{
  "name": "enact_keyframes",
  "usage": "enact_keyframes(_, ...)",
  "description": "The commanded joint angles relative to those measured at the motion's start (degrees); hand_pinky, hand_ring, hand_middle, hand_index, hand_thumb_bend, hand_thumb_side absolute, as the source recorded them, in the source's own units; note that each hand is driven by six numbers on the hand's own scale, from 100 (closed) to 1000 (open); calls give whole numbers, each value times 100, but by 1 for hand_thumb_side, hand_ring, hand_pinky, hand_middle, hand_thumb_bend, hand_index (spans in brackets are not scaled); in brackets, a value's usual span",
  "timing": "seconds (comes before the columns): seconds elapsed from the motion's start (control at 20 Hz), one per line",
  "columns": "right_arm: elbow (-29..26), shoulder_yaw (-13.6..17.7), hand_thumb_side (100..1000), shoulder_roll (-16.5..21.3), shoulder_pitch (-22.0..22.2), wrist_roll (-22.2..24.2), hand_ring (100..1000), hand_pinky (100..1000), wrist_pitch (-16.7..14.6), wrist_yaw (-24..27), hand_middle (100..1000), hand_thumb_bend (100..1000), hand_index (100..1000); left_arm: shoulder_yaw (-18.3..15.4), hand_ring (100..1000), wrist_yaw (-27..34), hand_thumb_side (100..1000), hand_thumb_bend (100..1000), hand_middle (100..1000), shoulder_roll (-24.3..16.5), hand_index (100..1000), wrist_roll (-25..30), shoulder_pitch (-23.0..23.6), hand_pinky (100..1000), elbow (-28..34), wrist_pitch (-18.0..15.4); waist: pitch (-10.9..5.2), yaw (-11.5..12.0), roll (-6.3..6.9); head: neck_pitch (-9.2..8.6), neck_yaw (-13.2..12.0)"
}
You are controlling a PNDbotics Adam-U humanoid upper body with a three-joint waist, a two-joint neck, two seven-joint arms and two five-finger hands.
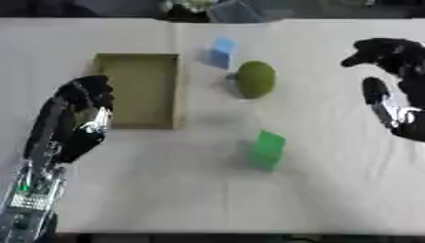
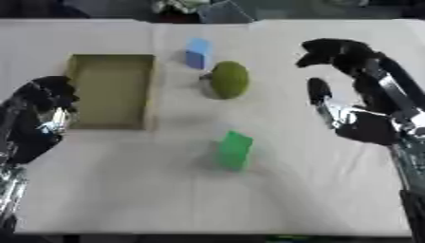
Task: Pick up objects on the table and place them in the box.
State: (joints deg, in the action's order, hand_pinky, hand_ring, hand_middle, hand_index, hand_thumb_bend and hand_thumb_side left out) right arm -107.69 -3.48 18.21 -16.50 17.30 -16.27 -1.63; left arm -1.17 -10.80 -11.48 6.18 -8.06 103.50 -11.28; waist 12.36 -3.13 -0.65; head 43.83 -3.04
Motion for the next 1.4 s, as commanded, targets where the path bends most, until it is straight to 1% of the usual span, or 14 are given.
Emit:
enact_keyframes(0.05, 65, -24, 502, -441, -2, -236, 725, 804, 144, 350, 639, 100, 837, -24, 626, -3, 371, 100, 607, -101, 772, -25, -38, 542, 67, 7, -75, -17, -33, 28, -41)
enact_keyframes(0.15, 125, -36, 511, -663, 26, -172, 722, 803, 218, 487, 634, 100, 835, -25, 626, -10, 376, 100, 607, -107, 772, -29, -38, 542, 68, 10, -71, -33, -49, 28, -67)
enact_keyframes(0.25, 154, -28, 514, -724, 55, -98, 721, 803, 258, 546, 632, 100, 832, -22, 626, -14, 377, 100, 607, -108, 772, -26, -39, 542, 65, 13, -66, -36, -48, 28, -76)
enact_keyframes(0.5, 184, -13, 517, -747, 104, -34, 719, 803, 298, 599, 629, 100, 831, -26, 626, -15, 376, 100, 607, -111, 772, -30, -41, 542, 71, 14, -66, -42, -46, 28, -74)
enact_keyframes(0.65, 209, -30, 486, -655, 71, 17, 723, 804, 301, 560, 629, 100, 835, -22, 627, -14, 376, 100, 607, -109, 772, -26, -44, 543, 73, 15, -71, -38, -59, 28, -68)
enact_keyframes(0.8, 284, -105, 452, -350, -72, 137, 733, 808, 260, 456, 638, 100, 847, -9, 627, -18, 376, 100, 607, -113, 772, -8, -37, 543, 65, 17, -84, -11, -82, 28, -45)
enact_keyframes(1.05, 502, -341, 410, 334, -360, 395, 757, 817, 98, 285, 669, 100, 874, 1, 627, -18, 375, 100, 608, -127, 772, 6, -32, 543, 63, 17, -101, 52, -122, 28, -31)
enact_keyframes(1.25, 719, -626, 311, 895, -611, 649, 775, 824, -44, 148, 701, 100, 896, 16, 627, -18, 374, 100, 608, -147, 772, 23, -22, 543, 58, 15, -121, 74, -153, 28, -21)
enact_keyframes(1.4, 877, -849, 267, 1318, -831, 827, 789, 829, -139, 107, 727, 100, 911, 16, 628, -16, 373, 100, 608, -162, 773, 22, -22, 543, 59, 13, -128, 92, -163, 28, -15)
